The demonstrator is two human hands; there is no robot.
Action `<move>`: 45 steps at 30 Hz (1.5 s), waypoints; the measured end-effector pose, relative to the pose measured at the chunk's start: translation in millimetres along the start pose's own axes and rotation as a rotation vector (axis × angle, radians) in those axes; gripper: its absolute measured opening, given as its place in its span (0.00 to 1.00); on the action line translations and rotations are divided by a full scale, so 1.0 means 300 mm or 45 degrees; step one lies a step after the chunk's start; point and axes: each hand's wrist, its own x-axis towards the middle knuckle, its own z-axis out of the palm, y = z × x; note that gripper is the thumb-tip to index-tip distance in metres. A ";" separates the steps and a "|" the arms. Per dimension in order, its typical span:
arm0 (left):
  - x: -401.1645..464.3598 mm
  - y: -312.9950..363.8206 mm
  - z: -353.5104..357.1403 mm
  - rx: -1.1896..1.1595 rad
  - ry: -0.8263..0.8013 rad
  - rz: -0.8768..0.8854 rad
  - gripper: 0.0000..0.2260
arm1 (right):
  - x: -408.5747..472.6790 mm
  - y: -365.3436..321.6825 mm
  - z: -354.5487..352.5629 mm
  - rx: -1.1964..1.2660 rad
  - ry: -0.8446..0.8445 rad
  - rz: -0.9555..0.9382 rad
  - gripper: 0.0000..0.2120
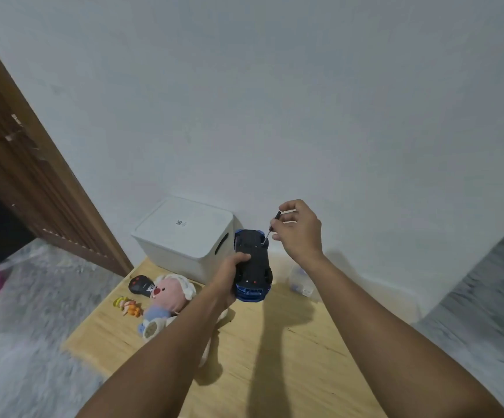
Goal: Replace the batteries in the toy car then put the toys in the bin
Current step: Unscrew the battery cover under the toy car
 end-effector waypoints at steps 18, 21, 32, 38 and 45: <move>-0.027 0.070 0.053 0.375 0.084 0.504 0.26 | 0.007 -0.040 0.023 -0.076 0.002 -0.161 0.09; -0.033 0.074 0.058 0.396 0.085 0.511 0.22 | 0.007 -0.040 0.021 -0.095 -0.002 -0.189 0.09; -0.055 0.086 0.083 0.487 0.105 0.555 0.22 | 0.007 -0.044 0.030 -0.104 -0.008 -0.243 0.09; -0.053 0.085 0.080 0.444 0.134 0.536 0.22 | -0.001 -0.043 0.027 -0.151 -0.039 -0.290 0.09; -0.058 0.080 0.081 0.422 0.152 0.537 0.23 | -0.014 -0.050 0.027 -0.166 -0.099 -0.350 0.09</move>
